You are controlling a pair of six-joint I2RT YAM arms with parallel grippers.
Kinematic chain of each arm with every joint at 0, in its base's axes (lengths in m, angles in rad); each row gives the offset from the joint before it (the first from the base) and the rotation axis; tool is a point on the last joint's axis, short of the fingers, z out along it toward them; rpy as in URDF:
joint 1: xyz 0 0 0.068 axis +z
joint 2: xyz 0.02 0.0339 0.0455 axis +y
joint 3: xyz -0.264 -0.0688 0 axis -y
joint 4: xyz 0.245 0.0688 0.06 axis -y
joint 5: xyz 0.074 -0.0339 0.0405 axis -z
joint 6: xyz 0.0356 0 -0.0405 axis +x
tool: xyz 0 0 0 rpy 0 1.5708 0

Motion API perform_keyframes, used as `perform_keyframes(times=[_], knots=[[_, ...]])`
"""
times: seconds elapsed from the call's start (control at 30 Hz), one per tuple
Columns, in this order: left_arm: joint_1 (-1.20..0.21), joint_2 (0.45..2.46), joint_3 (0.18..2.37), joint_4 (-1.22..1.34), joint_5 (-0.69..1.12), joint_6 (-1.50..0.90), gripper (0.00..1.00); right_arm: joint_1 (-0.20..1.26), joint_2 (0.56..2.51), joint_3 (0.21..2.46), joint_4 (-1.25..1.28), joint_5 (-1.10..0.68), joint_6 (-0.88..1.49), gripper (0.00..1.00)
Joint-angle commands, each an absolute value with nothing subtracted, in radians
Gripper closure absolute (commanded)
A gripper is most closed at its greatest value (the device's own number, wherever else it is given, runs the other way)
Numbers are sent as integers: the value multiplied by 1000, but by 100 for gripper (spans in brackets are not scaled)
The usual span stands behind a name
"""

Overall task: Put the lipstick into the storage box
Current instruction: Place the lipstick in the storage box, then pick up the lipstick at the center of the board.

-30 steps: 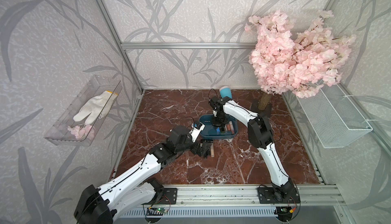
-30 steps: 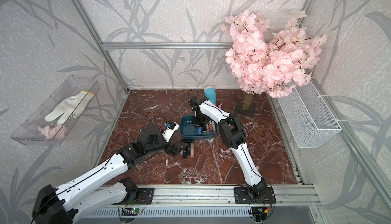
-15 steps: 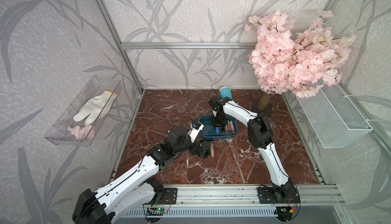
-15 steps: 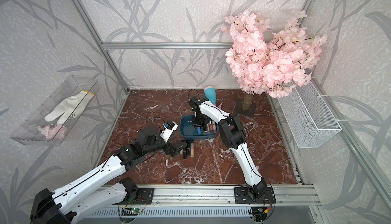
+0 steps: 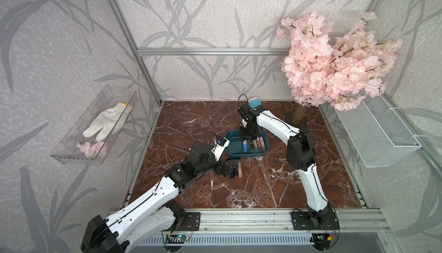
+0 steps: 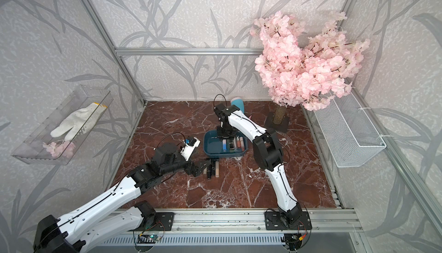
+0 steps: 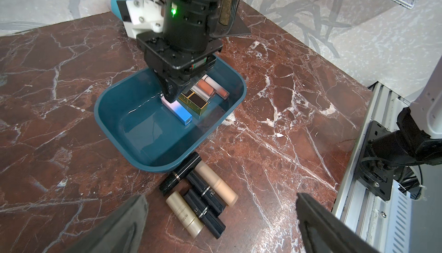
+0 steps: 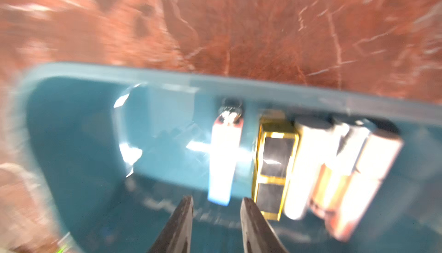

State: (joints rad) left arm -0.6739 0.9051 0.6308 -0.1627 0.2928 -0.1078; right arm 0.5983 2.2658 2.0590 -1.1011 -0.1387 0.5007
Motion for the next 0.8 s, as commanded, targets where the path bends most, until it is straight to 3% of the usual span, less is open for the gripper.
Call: perform_keyframes(times=[0.0,0.37,0.77], knots=[[-674,881,604,-131,282,-137,0,600,2177,2026,-1102,-195,529,62],[-673,805,552,-116,238,-237,0,586,1995,1801,-936,-481,607,60],[-675,661,461,-163,242,-273,0,636,1787,1488,-855,-541,632,59]])
